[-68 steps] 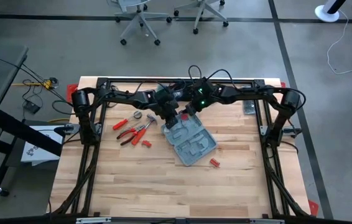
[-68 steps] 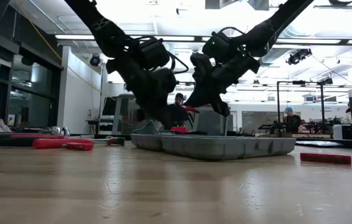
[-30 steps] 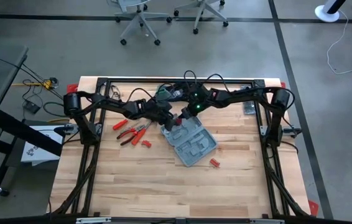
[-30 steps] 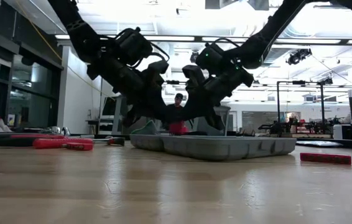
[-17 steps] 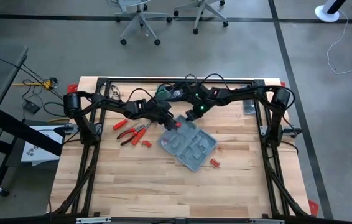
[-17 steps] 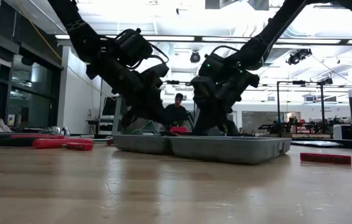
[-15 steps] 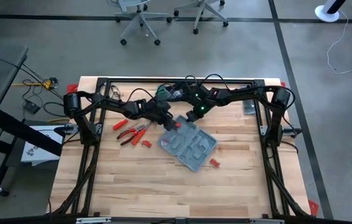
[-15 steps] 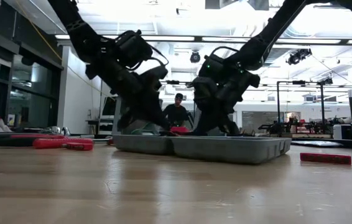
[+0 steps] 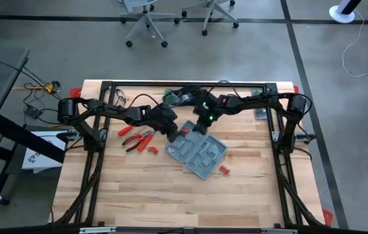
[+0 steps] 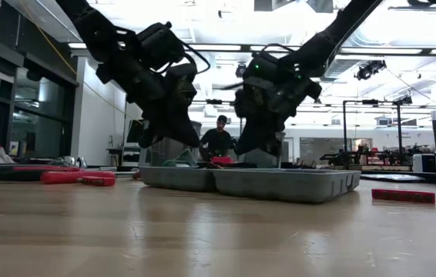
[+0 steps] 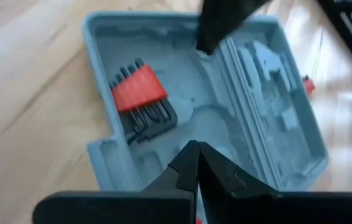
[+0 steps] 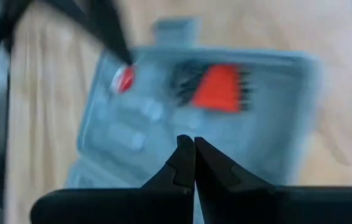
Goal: Prefit tool cases
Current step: Remove the set of hex keys from the tool case
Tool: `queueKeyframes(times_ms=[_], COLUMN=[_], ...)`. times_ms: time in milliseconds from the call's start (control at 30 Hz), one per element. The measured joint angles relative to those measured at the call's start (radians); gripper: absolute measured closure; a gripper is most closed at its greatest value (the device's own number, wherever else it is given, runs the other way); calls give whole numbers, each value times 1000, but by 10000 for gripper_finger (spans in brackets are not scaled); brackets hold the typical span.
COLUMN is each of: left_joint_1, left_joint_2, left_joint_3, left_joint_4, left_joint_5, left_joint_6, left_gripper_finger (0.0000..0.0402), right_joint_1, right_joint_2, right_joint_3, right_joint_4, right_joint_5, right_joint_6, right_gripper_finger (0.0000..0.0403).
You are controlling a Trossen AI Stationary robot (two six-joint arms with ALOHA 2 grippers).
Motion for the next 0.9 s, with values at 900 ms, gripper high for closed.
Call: queueKeyframes(times_ms=[900], left_joint_1=[-58], left_joint_2=[98], left_joint_3=[0], left_joint_4=[39], left_joint_5=[-92], left_joint_6=[-79], left_gripper_finger=[402], right_joint_1=[1], right_joint_2=[37], right_joint_3=[77], right_joint_4=[-74], right_joint_5=[204], right_joint_6=[-220], right_gripper_finger=[403])
